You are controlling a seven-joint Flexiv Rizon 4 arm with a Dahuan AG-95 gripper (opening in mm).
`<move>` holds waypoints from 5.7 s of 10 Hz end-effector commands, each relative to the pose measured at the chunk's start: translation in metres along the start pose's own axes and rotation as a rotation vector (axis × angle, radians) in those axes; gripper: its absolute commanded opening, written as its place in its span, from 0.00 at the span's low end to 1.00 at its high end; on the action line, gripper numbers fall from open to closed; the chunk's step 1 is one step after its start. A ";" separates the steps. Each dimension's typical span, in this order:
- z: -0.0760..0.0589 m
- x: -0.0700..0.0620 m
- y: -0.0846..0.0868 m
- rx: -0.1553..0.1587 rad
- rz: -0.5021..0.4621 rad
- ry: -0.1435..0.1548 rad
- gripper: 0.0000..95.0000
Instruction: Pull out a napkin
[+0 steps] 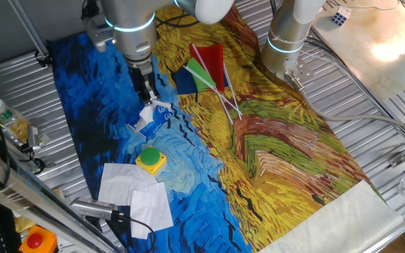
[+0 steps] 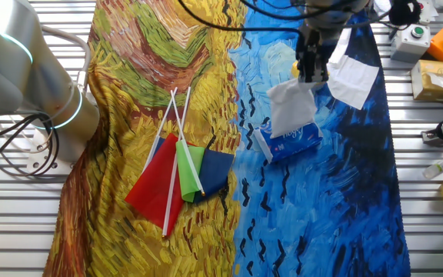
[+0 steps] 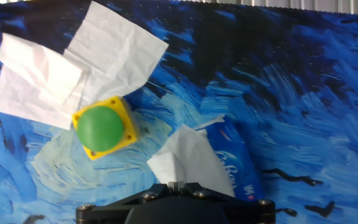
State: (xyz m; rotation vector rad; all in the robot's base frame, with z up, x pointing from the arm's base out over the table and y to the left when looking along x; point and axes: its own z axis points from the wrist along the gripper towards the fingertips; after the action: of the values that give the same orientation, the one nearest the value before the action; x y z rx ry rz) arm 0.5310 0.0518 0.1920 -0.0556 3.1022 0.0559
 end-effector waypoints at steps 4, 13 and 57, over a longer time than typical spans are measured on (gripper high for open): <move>-0.001 0.001 0.017 -0.002 0.018 -0.005 0.00; -0.004 -0.019 0.037 0.000 0.034 -0.003 0.00; -0.002 -0.020 0.068 -0.054 -0.052 0.055 0.00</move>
State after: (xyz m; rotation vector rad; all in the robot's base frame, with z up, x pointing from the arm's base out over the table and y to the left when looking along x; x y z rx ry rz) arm 0.5476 0.1239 0.1976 -0.1380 3.1527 0.1351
